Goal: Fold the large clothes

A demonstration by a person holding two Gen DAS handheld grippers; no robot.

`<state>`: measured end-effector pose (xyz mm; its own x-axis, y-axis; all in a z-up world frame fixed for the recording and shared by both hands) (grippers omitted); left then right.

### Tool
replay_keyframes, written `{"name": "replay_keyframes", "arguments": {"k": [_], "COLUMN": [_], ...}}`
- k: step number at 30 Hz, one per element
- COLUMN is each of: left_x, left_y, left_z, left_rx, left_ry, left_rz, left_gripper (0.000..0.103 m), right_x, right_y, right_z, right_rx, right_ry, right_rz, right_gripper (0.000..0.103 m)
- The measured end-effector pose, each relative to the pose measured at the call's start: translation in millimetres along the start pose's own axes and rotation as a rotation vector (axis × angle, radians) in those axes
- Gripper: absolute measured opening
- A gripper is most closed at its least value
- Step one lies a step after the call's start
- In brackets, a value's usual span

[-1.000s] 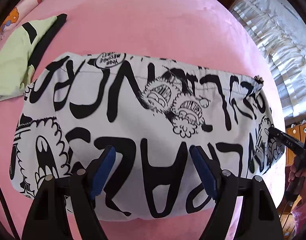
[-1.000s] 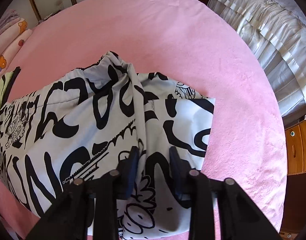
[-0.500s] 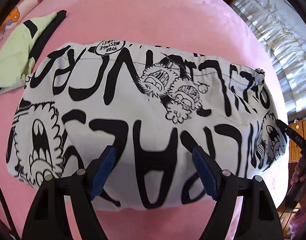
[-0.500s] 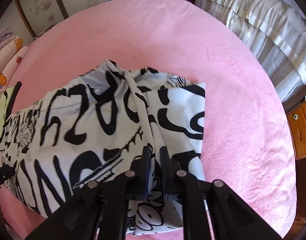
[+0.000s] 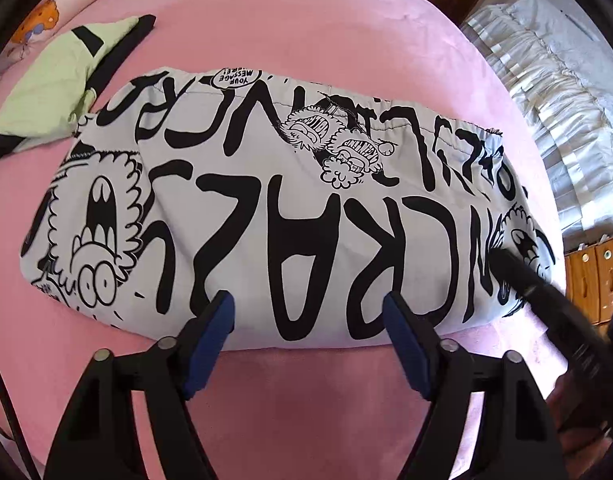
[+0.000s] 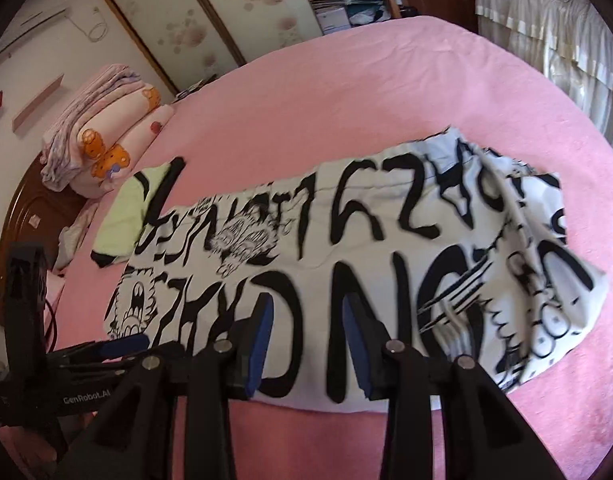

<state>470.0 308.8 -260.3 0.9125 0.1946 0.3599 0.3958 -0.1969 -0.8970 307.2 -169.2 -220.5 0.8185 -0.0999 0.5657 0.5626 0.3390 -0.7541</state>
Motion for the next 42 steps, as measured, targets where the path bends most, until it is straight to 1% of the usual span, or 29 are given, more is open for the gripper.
{"name": "replay_keyframes", "arguments": {"k": [1, 2, 3, 4, 5, 6, 7, 8, 11, 12, 13, 15, 17, 19, 21, 22, 26, 28, 29, 31, 35, 36, 38, 40, 42], "left_x": [0.6, 0.0, -0.6, -0.8, -0.9, -0.2, 0.2, 0.7, 3.9, 5.1, 5.6, 5.5, 4.8, 5.2, 5.9, 6.1, 6.5, 5.1, 4.5, 4.9, 10.1, 12.8, 18.2, 23.9, 28.8], "left_y": [2.1, 5.4, 8.8, 12.4, 16.4, 19.6, 22.1, 23.9, 33.4, 37.4, 41.2, 54.5, 64.2, 72.3, 75.6, 75.9, 70.2, 68.3, 67.5, 65.7, 63.0, 62.5, 61.8, 61.8, 60.8], "left_z": [2.4, 4.0, 4.6, 4.7, 4.4, 4.2, 3.0, 2.5, -2.2, -4.6, -6.1, -8.1, -6.7, -2.3, 5.9, 10.3, 35.0, 47.4, 54.1, 65.7, 90.6, 93.3, 97.0, 101.0, 110.7], "left_rx": [-0.011, -0.021, -0.026, -0.032, -0.041, -0.029, -0.041, -0.051, -0.088, -0.082, -0.069, -0.034, -0.002, 0.027, 0.035, 0.042, 0.102, 0.129, 0.153, 0.238, 0.247, 0.260, 0.297, 0.366, 0.379], "left_ry": [-0.007, -0.013, -0.014, -0.014, -0.012, -0.001, 0.002, 0.005, 0.020, 0.033, 0.045, 0.059, 0.058, 0.038, -0.007, -0.023, -0.064, -0.082, -0.079, -0.062, -0.132, -0.133, -0.120, -0.103, -0.120], "left_rz": [0.005, 0.016, 0.025, 0.032, 0.039, 0.030, 0.023, 0.009, 0.020, 0.023, 0.028, 0.056, 0.073, 0.078, 0.074, 0.076, 0.073, 0.078, 0.081, 0.076, 0.066, 0.059, 0.045, 0.035, 0.034], "left_gripper": [0.062, 0.054, 0.048, 0.039, 0.033, 0.030, 0.020, 0.014, 0.012, 0.012, 0.012, 0.012, 0.008, 0.004, 0.003, 0.002, 0.002, 0.002, 0.002, 0.002, 0.002, 0.002, 0.002, 0.002, 0.002], "right_x": [-7.1, -14.0, -19.5, -24.3, -28.0, -30.7, -32.5, -33.2, -33.5, -32.5, -32.1, -33.0, -35.0, -35.4, -33.8, -33.0, -26.9, -23.4, -22.1, -21.1, -19.7, -19.0, -16.8, -14.4, -11.9], "right_y": [6.1, 11.4, 17.0, 22.5, 27.5, 31.3, 34.6, 38.0, 51.3, 54.4, 59.8, 72.5, 87.0, 97.4, 99.2, 98.7, 91.5, 87.2, 83.6, 76.0, 66.6, 62.2, 52.1, 42.2, 30.5], "right_z": [10.2, 18.7, 27.1, 32.8, 39.3, 45.0, 50.6, 53.9, 63.0, 63.6, 64.9, 61.3, 50.2, 34.3, 23.8, 20.3, 4.1, -7.1, -14.0, -27.0, -56.0, -68.0, -88.9, -108.8, -131.8], "right_rx": [0.015, 0.028, 0.042, 0.060, 0.077, 0.088, 0.103, 0.115, 0.121, 0.116, 0.110, 0.065, 0.038, 0.028, 0.013, -0.002, -0.016, -0.047, -0.063, -0.089, -0.205, -0.210, -0.265, -0.331, -0.348], "right_ry": [-0.016, -0.028, -0.040, -0.051, -0.066, -0.081, -0.096, -0.109, -0.157, -0.170, -0.187, -0.218, -0.215, -0.180, -0.188, -0.204, -0.219, -0.220, -0.214, -0.214, -0.221, -0.196, -0.178, -0.179, -0.127], "right_rz": [0.016, 0.024, 0.036, 0.047, 0.057, 0.058, 0.060, 0.062, 0.086, 0.085, 0.092, 0.119, 0.153, 0.172, 0.164, 0.164, 0.175, 0.175, 0.174, 0.171, 0.181, 0.181, 0.170, 0.167, 0.162], "right_gripper": [0.026, 0.019, 0.010, 0.008, 0.008, 0.005, 0.001, 0.001, 0.000, 0.000, 0.000, 0.000, 0.000, 0.000, 0.000, 0.000, 0.000, 0.000, 0.000, 0.000, 0.000, 0.000, 0.000, 0.000, 0.000]}}
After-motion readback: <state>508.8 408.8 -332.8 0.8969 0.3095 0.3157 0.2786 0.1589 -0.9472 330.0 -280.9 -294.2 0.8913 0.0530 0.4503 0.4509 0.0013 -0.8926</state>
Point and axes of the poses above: each gripper's, at about its wrist camera, not at the fingertips, and y roughly the way its jaws point, z to its left, x to its top, the point moved 2 cm from there along y, roughly the way its jaws point, and after that the axes turned 4 degrees about -z, right-handed, at the moved point
